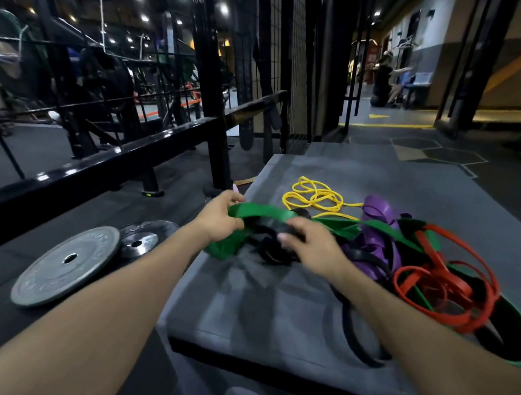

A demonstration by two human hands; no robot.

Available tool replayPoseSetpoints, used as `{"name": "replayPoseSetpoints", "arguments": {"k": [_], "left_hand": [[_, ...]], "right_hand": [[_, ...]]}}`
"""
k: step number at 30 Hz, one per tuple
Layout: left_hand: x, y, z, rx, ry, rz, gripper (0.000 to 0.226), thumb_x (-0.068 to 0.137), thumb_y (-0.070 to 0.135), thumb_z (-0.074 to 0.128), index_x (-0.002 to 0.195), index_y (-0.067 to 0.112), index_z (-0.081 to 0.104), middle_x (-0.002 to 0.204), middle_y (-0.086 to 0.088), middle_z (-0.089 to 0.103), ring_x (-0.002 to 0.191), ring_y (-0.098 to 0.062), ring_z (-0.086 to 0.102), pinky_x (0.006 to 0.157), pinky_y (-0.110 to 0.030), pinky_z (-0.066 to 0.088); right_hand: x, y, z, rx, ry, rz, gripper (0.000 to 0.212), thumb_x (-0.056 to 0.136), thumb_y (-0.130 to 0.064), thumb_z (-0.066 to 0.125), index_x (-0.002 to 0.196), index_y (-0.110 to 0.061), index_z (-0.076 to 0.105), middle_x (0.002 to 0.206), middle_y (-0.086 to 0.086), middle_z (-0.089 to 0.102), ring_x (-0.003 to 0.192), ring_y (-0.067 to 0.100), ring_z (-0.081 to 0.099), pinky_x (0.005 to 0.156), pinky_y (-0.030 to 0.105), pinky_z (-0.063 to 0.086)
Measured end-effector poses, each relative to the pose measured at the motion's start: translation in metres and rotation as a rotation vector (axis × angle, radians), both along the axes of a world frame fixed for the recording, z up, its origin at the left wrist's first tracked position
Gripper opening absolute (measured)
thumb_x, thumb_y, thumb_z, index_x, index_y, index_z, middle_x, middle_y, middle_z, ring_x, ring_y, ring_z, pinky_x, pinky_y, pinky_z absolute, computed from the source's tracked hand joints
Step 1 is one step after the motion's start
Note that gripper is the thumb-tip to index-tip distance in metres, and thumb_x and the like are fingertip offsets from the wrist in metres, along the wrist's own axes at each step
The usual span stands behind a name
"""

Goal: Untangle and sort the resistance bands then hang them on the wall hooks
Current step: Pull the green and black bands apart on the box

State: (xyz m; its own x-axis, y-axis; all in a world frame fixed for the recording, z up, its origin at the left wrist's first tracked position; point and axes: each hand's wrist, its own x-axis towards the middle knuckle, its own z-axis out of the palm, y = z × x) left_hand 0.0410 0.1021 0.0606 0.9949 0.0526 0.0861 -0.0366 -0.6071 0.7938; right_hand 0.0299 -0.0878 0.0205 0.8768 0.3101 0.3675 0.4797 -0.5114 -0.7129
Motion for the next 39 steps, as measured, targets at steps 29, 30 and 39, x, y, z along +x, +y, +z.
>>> {"name": "replayPoseSetpoints", "arguments": {"k": [29, 30, 39], "left_hand": [[0.001, -0.071, -0.038, 0.307, -0.224, 0.277, 0.062, 0.065, 0.029, 0.082, 0.118, 0.022, 0.050, 0.122, -0.012, 0.040, 0.117, -0.032, 0.039, 0.098, -0.042, 0.032], [0.003, -0.069, -0.037, 0.229, -0.258, 0.323, 0.057, 0.067, 0.026, 0.081, 0.116, 0.019, 0.053, 0.121, -0.014, 0.040, 0.116, -0.033, 0.039, 0.099, -0.041, 0.032], [0.015, -0.081, -0.053, 0.310, -0.415, 0.036, 0.043, 0.073, -0.016, 0.053, 0.104, 0.009, 0.069, 0.103, -0.013, 0.053, 0.104, -0.036, 0.052, 0.092, -0.037, 0.044]], "right_hand": [[-0.027, -0.123, 0.039, 1.114, 0.175, -0.234, 0.039, 0.086, 0.002, 0.051, 0.049, -0.013, 0.050, 0.036, -0.011, 0.036, 0.038, 0.005, 0.028, 0.046, 0.019, 0.021], [-0.027, -0.128, 0.040, 1.210, 0.209, -0.229, 0.040, 0.084, 0.004, 0.048, 0.048, -0.013, 0.046, 0.036, -0.009, 0.034, 0.037, 0.005, 0.028, 0.047, 0.019, 0.021], [-0.031, -0.140, 0.034, 1.471, 0.290, -0.242, 0.038, 0.083, 0.004, 0.039, 0.050, -0.015, 0.036, 0.037, -0.008, 0.032, 0.033, 0.006, 0.027, 0.053, 0.024, 0.019]]}}
